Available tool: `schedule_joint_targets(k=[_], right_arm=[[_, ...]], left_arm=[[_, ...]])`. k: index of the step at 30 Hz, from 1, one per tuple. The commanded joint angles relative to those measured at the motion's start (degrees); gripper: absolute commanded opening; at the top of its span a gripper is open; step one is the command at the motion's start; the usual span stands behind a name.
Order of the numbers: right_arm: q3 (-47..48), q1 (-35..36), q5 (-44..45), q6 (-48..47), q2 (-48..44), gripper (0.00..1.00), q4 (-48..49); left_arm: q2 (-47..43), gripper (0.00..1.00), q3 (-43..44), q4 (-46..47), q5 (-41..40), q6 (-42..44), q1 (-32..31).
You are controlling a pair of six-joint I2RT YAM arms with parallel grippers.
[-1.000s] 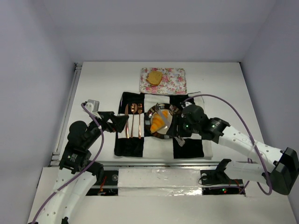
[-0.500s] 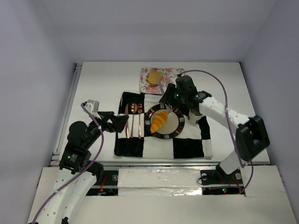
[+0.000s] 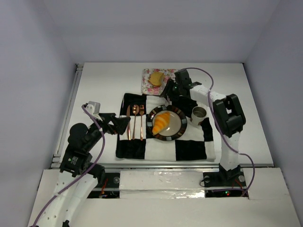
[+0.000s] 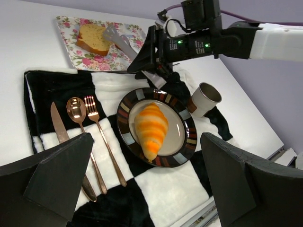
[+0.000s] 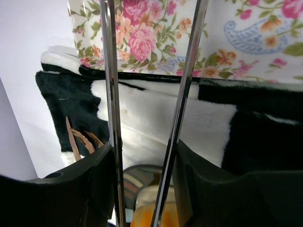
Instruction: Place the bread
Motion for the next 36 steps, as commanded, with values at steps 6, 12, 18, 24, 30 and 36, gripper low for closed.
schedule_joint_targets(k=[6,12,18,24,30,36], right_arm=[[1.9,-0.2,-5.6,1.4,1.9,0.38,6.8],[-0.3,-0.2,-5.7,1.5,-0.7,0.23,8.2],[-2.2,-0.2,-5.2,0.0,-9.2,0.18,6.8],[-14.5,-0.2,-5.1,-2.5,-21.5,0.17,5.1],[-33.1,0.5,-7.0,-1.7,-42.9,0.16,3.8],[-43.6,7.3,-8.2,2.5,-64.2,0.16,-6.1]], left_arm=[[-0.2,0.99,-0.6,2.3,0.9,0.1,-0.3],[-0.2,0.99,-0.6,2.3,0.8,0.1,-0.3],[-0.2,0.99,-0.6,2.3,0.6,-0.1,-0.3],[-0.4,0.99,-0.7,2.3,0.5,-0.1,-0.3],[-0.4,0.99,-0.7,2.5,0.7,-0.1,-0.3],[0.1,0.99,-0.7,2.7,1.2,-0.1,-0.3]])
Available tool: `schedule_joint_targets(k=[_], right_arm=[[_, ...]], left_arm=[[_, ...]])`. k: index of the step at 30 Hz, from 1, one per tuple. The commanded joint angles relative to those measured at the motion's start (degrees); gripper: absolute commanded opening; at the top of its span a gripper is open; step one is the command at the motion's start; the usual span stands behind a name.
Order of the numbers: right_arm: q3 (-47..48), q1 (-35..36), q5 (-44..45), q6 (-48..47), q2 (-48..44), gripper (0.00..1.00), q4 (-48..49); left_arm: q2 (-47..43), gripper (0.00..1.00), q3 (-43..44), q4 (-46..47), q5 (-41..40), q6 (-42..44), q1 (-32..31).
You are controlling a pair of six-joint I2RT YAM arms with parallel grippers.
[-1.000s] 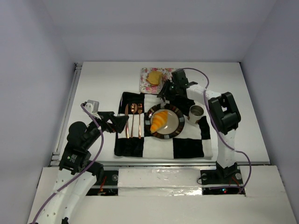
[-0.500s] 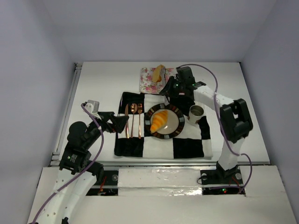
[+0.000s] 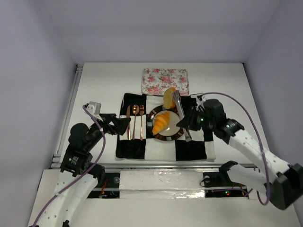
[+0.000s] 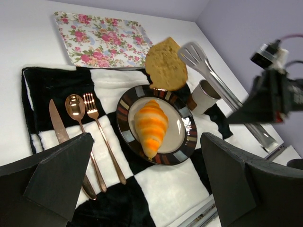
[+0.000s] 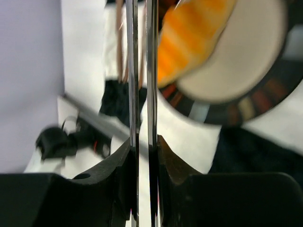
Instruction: Place the bread
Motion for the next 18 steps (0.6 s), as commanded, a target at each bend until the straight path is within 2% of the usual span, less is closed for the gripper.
schedule_joint_targets(k=[1,7,13,18], right_arm=[[-1.4,4.9,-1.4,3.6,-9.9,0.16,-5.7],[-4.8,11.8,-0.2,9.0,-20.4,0.16,-12.6],[-12.6,12.5,-1.5,12.2,-24.2,0.17,-12.3],[-14.1,12.5,1.9,11.2,-25.8,0.17,-15.8]], left_arm=[[0.2,0.99,-0.1,2.7,0.9,0.0,-0.3],[0.6,0.99,-0.1,2.7,0.6,-0.1,-0.3],[0.6,0.99,-0.1,2.5,-0.1,-0.2,-0.3],[1.0,0.99,-0.1,2.6,0.0,-0.4,-0.3]])
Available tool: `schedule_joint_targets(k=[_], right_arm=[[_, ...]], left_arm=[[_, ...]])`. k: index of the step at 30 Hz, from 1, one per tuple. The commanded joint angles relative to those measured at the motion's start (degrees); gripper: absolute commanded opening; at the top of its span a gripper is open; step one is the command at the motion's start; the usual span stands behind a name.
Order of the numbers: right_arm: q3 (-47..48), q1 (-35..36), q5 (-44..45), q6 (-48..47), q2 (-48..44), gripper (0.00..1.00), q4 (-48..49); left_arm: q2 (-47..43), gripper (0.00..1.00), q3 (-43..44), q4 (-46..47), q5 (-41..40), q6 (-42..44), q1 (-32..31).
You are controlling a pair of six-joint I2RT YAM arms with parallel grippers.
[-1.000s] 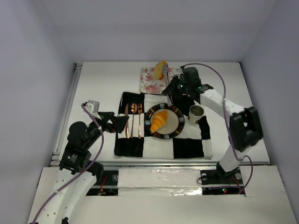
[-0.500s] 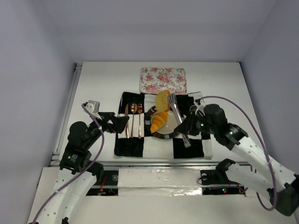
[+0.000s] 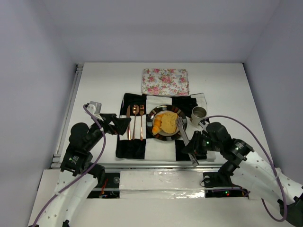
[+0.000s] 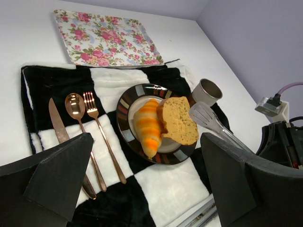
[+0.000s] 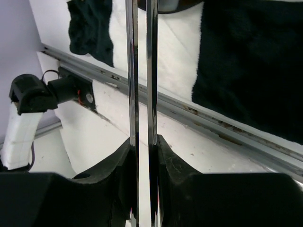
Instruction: Place the bread
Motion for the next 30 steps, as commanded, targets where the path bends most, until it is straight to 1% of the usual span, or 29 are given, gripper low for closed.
schedule_joint_targets(k=[1,3,4,6,7,10,11,14,17,21,23,26,27,28,30], right_arm=[[0.7,0.3,1.8,0.6,-2.1,0.17,-0.8],[0.1,0.3,2.0,0.8,-2.7,0.2,-0.8],[-0.2,0.3,2.1,1.0,-2.7,0.25,-0.7],[-1.3,0.3,2.1,1.3,-2.4,0.32,-0.1],[-1.5,0.3,2.2,1.3,-2.4,0.38,0.1],[-1.3,0.3,3.0,0.9,-2.0,0.47,0.6],[-1.1,0.3,3.3,0.9,-1.9,0.48,0.7],[0.3,0.3,4.2,0.3,-1.1,0.49,0.6],[2.9,0.3,5.7,-0.3,-1.6,0.48,-0.6],[7.5,0.3,9.4,-1.4,-1.1,0.43,-1.9],[10.3,0.3,12.0,-2.1,-0.1,0.4,-0.8],[13.7,0.3,16.6,-3.9,3.9,0.38,1.3],[16.2,0.3,18.1,-4.6,6.7,0.38,1.9],[17.6,0.3,21.9,-6.7,8.5,0.38,2.7],[22.6,-1.6,24.8,-9.4,12.6,0.38,3.2]], left_arm=[[0.7,0.99,-0.1,2.6,-0.1,-0.3,-0.3],[0.7,0.99,-0.1,2.6,-0.1,-0.3,-0.3],[0.7,0.99,-0.1,2.6,-0.1,-0.3,-0.3],[0.8,0.99,-0.2,2.6,-0.1,-0.3,-0.3],[0.8,0.99,-0.1,2.6,-0.1,-0.3,-0.3],[0.7,0.99,-0.1,2.6,0.0,-0.3,-0.3],[0.7,0.99,-0.2,2.6,0.0,-0.3,-0.3],[0.7,0.99,-0.1,2.6,-0.1,-0.3,-0.3],[0.5,0.99,-0.1,2.6,-0.1,-0.3,-0.3],[0.2,0.99,-0.1,2.6,0.1,-0.3,-0.3],[0.0,0.99,-0.1,2.6,0.1,-0.3,-0.3],[-0.3,0.99,-0.2,2.6,0.2,-0.3,-0.3],[-0.5,0.99,-0.2,2.6,0.1,-0.3,-0.3],[-0.6,0.99,-0.1,2.6,0.2,-0.3,-0.3],[-0.9,0.99,-0.1,2.6,0.2,-0.3,-0.3]])
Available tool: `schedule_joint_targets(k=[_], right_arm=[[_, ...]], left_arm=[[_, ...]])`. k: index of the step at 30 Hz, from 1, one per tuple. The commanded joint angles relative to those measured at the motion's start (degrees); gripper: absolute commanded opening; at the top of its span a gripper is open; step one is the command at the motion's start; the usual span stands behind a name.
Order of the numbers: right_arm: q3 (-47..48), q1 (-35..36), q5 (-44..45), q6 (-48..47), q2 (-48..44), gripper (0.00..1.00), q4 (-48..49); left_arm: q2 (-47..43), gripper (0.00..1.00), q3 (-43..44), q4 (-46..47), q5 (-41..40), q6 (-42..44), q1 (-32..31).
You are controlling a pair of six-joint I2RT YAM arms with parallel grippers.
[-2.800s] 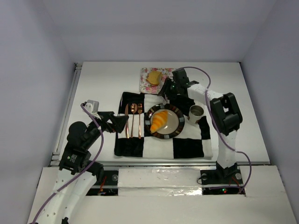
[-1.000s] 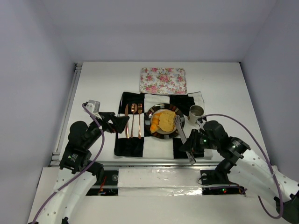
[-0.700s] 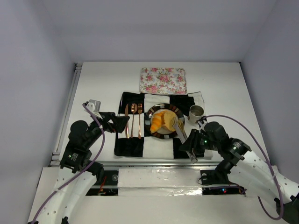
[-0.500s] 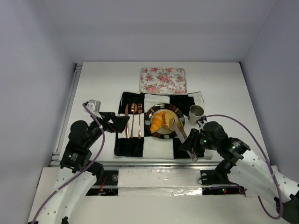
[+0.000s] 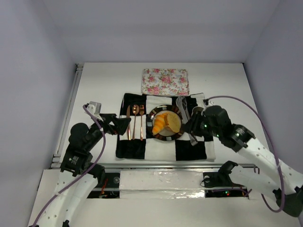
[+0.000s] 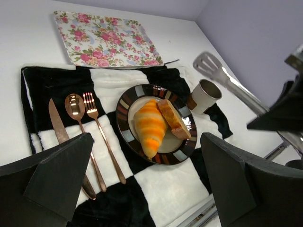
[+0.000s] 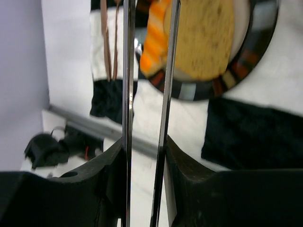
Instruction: Place the bread
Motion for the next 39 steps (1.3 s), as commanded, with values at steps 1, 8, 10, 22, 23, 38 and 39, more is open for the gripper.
schedule_joint_targets(k=[1,8,10,22,23,38,39], right_arm=[[8.5,-3.0,9.1,-6.9,8.1,0.38,5.5],[21.6,-21.2,3.7,-16.4,23.3,0.37,7.9],[23.8,-28.4,0.2,-17.1,27.7,0.35,8.9],[41.5,-42.8,4.5,-25.4,60.2,0.35,9.1],[42.0,-44.0,6.2,-27.7,61.0,0.36,8.8],[45.5,-44.8,12.7,-42.9,72.5,0.56,7.3],[44.8,-44.8,12.7,-42.9,72.4,0.6,7.5]], left_arm=[[-1.0,0.99,-0.1,2.6,0.2,-0.3,-0.3],[-2.1,0.99,-0.1,2.7,0.8,0.0,-0.3],[-2.3,0.99,-0.1,2.7,1.0,0.1,-0.3],[-3.9,0.99,-0.1,2.7,1.3,0.2,-0.3],[-4.0,0.99,-0.1,2.7,1.3,0.2,-0.3],[-3.8,0.99,0.0,2.5,1.0,0.4,-1.4],[-3.8,0.99,0.0,2.5,0.9,0.3,-1.4]])
